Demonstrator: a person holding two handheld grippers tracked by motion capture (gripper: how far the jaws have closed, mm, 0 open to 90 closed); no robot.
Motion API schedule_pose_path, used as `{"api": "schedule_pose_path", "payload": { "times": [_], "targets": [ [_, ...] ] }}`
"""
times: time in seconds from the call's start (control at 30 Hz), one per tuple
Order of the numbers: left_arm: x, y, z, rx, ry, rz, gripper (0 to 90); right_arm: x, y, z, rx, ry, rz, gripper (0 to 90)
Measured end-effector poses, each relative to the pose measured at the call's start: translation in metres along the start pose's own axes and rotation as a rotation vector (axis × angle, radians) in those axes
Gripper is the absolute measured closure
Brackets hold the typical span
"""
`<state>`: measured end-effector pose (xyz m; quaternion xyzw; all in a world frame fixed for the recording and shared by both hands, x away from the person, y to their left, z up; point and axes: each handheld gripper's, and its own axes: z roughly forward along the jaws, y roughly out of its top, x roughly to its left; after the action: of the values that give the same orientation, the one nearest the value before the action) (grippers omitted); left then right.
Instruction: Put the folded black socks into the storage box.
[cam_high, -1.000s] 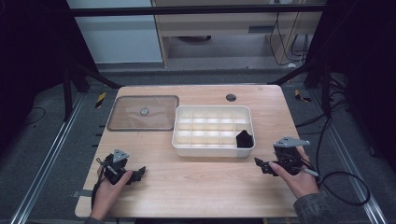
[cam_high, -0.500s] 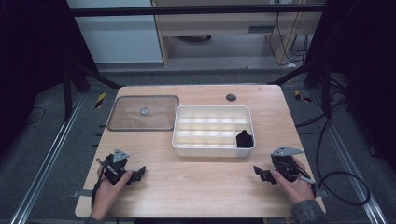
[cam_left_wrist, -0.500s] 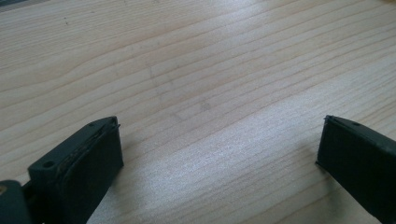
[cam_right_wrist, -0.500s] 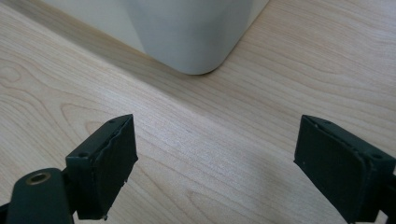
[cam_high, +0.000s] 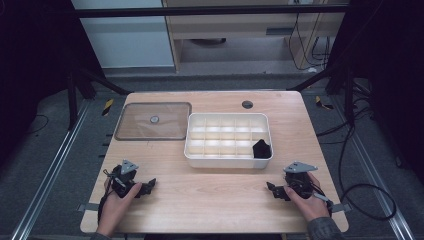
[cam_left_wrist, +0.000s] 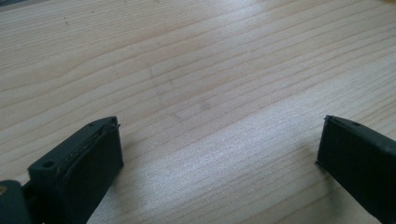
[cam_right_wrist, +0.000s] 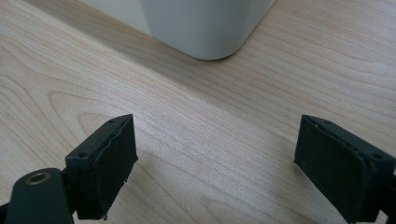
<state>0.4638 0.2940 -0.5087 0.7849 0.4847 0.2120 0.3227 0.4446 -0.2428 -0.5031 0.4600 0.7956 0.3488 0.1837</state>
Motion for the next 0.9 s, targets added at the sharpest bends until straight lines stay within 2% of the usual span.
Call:
{"api": "schedule_pose_path", "payload": {
  "times": [0.33, 0.53, 0.67, 0.9],
  "targets": [
    [0.0, 0.0, 0.0, 0.0, 0.0, 0.0, 0.0, 0.002, 0.0, 0.008, -0.003, -0.021, 0.009, 12.0],
    [0.0, 0.0, 0.0, 0.0, 0.0, 0.0, 0.0, 0.003, 0.0, 0.011, -0.022, -0.032, 0.022, 11.2],
    [0.0, 0.0, 0.0, 0.0, 0.0, 0.0, 0.0, 0.004, 0.0, 0.013, -0.027, -0.044, 0.005, 10.7],
    [0.0, 0.0, 0.0, 0.0, 0.0, 0.0, 0.0, 0.005, 0.001, 0.015, -0.019, -0.051, 0.007, 8.3]
  ]
}}
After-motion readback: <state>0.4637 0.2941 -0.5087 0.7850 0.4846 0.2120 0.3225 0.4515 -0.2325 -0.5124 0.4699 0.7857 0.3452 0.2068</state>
